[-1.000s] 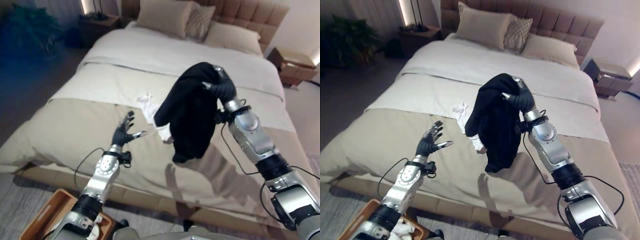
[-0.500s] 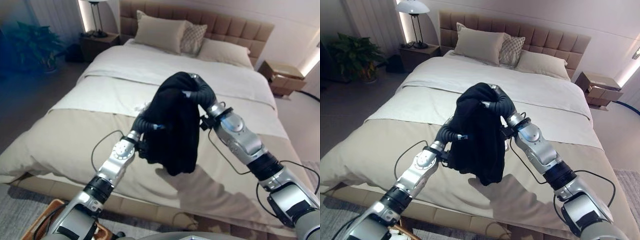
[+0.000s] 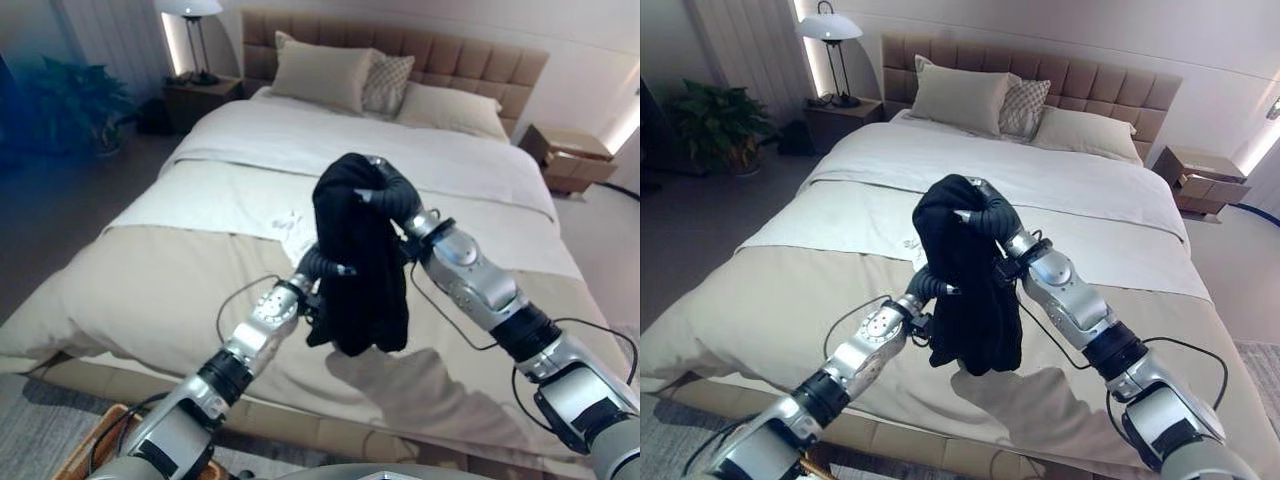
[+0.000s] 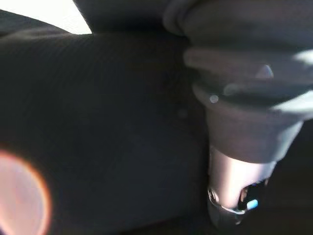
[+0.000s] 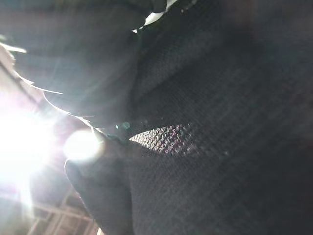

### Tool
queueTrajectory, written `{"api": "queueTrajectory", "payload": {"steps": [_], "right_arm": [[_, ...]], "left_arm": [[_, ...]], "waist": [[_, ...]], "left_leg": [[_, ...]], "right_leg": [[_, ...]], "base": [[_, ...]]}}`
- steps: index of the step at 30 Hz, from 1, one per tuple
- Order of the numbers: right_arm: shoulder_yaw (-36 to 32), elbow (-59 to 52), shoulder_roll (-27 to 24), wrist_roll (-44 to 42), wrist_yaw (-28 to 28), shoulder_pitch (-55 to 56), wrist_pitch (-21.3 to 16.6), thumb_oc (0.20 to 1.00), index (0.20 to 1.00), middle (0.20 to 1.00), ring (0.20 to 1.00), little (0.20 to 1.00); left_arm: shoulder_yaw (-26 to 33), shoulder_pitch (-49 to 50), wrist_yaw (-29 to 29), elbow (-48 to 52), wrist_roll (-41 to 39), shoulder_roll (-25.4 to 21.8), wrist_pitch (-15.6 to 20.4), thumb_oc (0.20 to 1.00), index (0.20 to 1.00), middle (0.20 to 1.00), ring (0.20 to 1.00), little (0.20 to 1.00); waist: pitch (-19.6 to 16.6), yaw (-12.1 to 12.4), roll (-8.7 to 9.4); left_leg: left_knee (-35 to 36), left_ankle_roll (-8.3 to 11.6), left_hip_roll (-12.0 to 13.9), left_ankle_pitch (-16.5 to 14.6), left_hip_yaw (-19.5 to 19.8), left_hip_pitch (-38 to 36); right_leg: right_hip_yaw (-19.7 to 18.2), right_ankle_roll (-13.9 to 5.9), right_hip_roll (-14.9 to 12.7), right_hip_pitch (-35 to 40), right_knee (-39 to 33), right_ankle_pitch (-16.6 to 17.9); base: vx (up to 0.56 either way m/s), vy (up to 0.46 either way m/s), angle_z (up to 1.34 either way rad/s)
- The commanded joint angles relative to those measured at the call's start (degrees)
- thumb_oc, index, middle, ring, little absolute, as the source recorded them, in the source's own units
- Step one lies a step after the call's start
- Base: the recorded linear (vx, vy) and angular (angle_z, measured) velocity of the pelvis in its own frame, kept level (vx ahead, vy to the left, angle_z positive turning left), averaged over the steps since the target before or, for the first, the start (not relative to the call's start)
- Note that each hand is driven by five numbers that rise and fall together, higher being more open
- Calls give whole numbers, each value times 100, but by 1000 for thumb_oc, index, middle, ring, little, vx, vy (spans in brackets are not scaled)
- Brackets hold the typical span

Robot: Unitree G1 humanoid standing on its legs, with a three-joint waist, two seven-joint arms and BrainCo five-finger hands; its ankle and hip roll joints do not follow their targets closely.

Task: Pick up clothes into the bucket

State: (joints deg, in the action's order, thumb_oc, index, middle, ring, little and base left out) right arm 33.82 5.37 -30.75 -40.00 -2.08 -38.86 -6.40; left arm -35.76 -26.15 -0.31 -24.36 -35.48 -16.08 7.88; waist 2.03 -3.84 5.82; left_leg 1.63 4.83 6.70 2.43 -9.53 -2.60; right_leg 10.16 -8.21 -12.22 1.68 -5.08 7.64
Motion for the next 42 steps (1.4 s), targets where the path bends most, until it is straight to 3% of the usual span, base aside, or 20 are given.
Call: {"api": "queueTrajectory", "payload": {"steps": [1, 3, 4, 5, 20, 26, 27, 28, 29, 36, 42], "right_arm": [[-146, -28, 250, -440, 72, -1155, -510, 200, 200, 200, 200, 200], [-109, 0, 326, -466, 36, -1180, -528, 200, 200, 200, 200, 200], [-101, -16, 335, -472, 17, -1167, -547, 200, 200, 200, 200, 200], [-100, -8, 341, -470, 12, -1156, -564, 200, 200, 200, 200, 200], [-495, -150, 32, -482, -18, -893, -629, 200, 200, 200, 200, 200], [-872, -304, -112, -394, -24, -452, -650, 200, 200, 200, 200, 200], [-928, -338, -113, -365, -25, -376, -651, 736, 736, 736, 736, 736], [-1013, -364, -121, -326, -19, -277, -656, 909, 909, 909, 909, 909], [-1081, -382, -120, -287, -30, -189, -643, 1000, 1000, 1000, 1000, 1000], [-1430, -318, 19, -102, -153, 413, -572, 1000, 1000, 1000, 1000, 1000], [-1813, 103, -5, 781, -117, 953, -531, 1000, 1000, 1000, 1000, 1000]], "left_arm": [[-315, -546, -384, -464, -593, 325, 19, 1000, 1000, 1000, 1000, 1000], [-316, -471, -604, -562, -909, 455, -63, 1000, 1000, 1000, 1000, 1000], [-300, -440, -602, -596, -900, 477, -31, 454, 454, 454, 454, 454], [-282, -399, -590, -668, -901, 503, 0, 200, 200, 200, 200, 200], [340, 294, -545, -668, -522, 211, 226, 200, 200, 200, 200, 200], [1076, 1031, -355, -152, -31, -293, 432, 200, 200, 200, 200, 200], [1208, 1172, -342, -35, 21, -378, 450, 200, 200, 200, 200, 200], [1383, 1343, -316, 108, 74, -479, 485, 200, 200, 200, 200, 200], [1518, 1530, -331, 263, 81, -557, 487, 200, 200, 200, 200, 200], [2747, 2658, -285, 861, 264, -900, 694, 200, 200, 200, 200, 200], [3650, 3222, -235, 909, 460, -1052, 886, 200, 200, 200, 200, 200]], "waist": [[-178, 9, 64], [-200, -24, 71], [-211, -34, 71], [-217, -36, 76], [-178, 96, 96], [-131, 270, 105], [-125, 293, 105], [-109, 331, 98], [-103, 357, 96], [-49, 577, 94], [-16, 733, 69]], "left_leg": [[-232, -95, 84, -107, 487, 239], [-219, -93, 87, -112, 476, 221], [-214, -93, 91, -116, 468, 210], [-216, -92, 91, -121, 470, 208], [-245, -96, 93, -119, 534, 232], [-271, -107, 69, -121, 614, 282], [-282, -109, 65, -123, 627, 292], [-286, -110, 58, -122, 642, 300], [-289, -112, 54, -119, 654, 311], [-278, -115, 42, -89, 748, 378], [-261, -118, 16, -65, 860, 428]], "right_leg": [[45, -431, -309, 20, 462, -120], [24, -429, -307, 18, 460, -125], [15, -428, -305, 16, 463, -128], [10, -425, -304, 18, 464, -133], [44, -383, -280, 53, 481, -180], [144, -378, -298, 102, 494, -212], [160, -378, -302, 108, 497, -217], [175, -377, -303, 113, 499, -220], [186, -377, -305, 118, 499, -226], [298, -372, -313, 143, 513, -259], [435, -370, -331, 175, 530, -293]], "base": [[0, 0, 0], [0, 0, 0], [0, 0, 0], [0, 0, 0], [0, 0, 0], [1, -2, 1], [6, -4, 4], [5, 5, 5], [0, 4, 6], [-2, 2, 11], [0, 7, 8]]}}
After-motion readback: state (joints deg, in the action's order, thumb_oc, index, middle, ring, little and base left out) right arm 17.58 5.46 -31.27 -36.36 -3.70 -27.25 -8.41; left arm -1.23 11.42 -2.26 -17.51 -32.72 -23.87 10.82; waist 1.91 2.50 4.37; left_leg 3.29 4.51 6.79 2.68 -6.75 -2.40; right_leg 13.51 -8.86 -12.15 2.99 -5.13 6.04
